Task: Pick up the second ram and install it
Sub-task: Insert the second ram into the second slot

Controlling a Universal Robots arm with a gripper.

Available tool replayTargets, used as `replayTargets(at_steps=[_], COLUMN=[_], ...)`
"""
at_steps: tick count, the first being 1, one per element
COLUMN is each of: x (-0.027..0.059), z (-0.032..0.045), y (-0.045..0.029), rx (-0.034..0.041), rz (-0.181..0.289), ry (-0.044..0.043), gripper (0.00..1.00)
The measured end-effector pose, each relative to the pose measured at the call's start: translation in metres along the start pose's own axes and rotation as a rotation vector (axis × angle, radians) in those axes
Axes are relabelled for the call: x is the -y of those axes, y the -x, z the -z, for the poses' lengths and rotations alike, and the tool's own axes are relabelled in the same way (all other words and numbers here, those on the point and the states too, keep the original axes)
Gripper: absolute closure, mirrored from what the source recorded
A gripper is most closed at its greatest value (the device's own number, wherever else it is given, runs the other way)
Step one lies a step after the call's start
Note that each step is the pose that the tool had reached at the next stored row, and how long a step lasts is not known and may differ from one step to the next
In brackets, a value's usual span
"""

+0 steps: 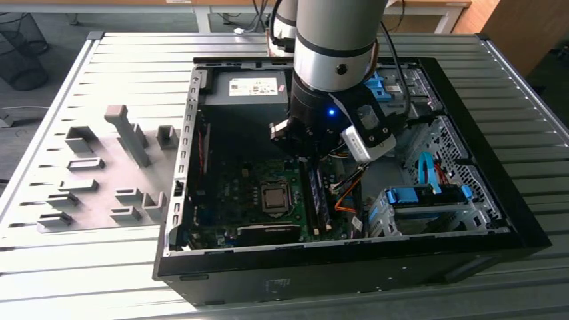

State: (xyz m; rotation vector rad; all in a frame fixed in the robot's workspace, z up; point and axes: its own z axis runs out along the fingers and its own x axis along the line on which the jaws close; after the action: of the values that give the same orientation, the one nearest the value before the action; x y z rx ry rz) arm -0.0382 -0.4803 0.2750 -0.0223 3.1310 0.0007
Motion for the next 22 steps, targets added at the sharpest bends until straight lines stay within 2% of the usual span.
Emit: replayTargets(at_steps=[10,13,16,22], x=[0.0001,0.0033,0.0081,0.009], z=[0.0,-0.0011,-0.0048,-0.0156], y=[0.0,0.0,0.0,0.0037], rx=[0.0,0.0,0.0001,0.0], rz=[0.0,-0.001,-0.005,-0.017], ry=[0.0001,-0.0001,0.0004,0.0004], gripper=[0.86,0.86,0.86,0.86])
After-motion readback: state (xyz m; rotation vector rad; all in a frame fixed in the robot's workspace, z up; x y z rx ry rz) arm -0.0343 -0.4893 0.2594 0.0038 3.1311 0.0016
